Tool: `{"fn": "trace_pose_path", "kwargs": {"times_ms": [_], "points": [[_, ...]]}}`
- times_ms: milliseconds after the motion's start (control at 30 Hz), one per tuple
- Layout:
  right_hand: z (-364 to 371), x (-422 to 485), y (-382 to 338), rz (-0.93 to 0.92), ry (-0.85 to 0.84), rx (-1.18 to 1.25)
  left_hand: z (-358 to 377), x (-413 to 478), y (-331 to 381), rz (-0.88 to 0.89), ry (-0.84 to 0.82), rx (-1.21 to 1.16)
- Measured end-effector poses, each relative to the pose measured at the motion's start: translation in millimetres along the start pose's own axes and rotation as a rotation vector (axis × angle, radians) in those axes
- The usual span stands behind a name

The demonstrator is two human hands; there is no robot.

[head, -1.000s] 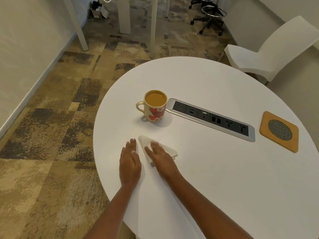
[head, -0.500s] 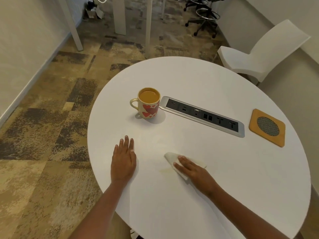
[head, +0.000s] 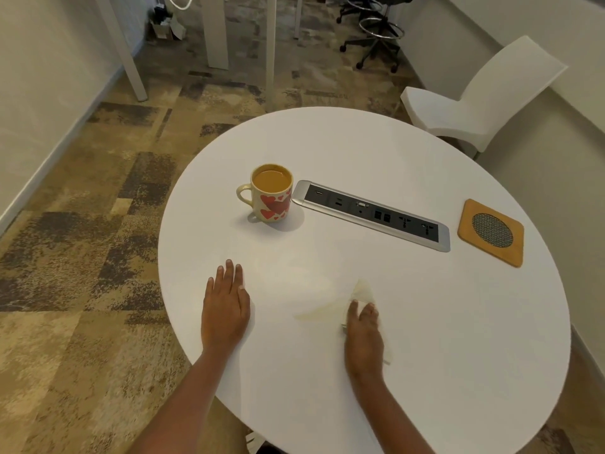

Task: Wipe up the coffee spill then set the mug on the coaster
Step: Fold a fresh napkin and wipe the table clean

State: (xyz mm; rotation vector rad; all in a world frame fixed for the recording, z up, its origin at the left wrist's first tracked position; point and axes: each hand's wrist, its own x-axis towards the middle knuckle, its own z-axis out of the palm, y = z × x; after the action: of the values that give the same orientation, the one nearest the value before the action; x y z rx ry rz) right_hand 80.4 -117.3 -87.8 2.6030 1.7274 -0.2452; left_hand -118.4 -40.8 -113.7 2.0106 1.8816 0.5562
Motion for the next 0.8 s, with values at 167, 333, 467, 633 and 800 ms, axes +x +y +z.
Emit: {"fn": "trace_pose_path", "kwargs": {"times_ms": [167,333,467,633,800], "points": [[7.9,-22.4,-58.2,-0.262,-0.003,-0.097,0.1,0.0,0.2,-0.003,0.001,-0.009],[11.4,-29.3,-80.4,-0.409,-0.098,-0.124,0.2,-0.2,-2.0,-0.010,-0.002,-0.034],[7.9,-25.6,-62.4,-0.542,-0.099,-0.110,1.0,0.0,-0.3,-0.016,0.007,-0.050],[0.9,0.8,-33.1,-0.729,-0.004,0.063,0.5,-0.3,-0.6,-0.016,0.008,-0.049],[-30.0,34.4,0.0,-0.405,-0.011,0.445,-0.5,-1.4,0.2,-0.018,0.013,-0.046]]}}
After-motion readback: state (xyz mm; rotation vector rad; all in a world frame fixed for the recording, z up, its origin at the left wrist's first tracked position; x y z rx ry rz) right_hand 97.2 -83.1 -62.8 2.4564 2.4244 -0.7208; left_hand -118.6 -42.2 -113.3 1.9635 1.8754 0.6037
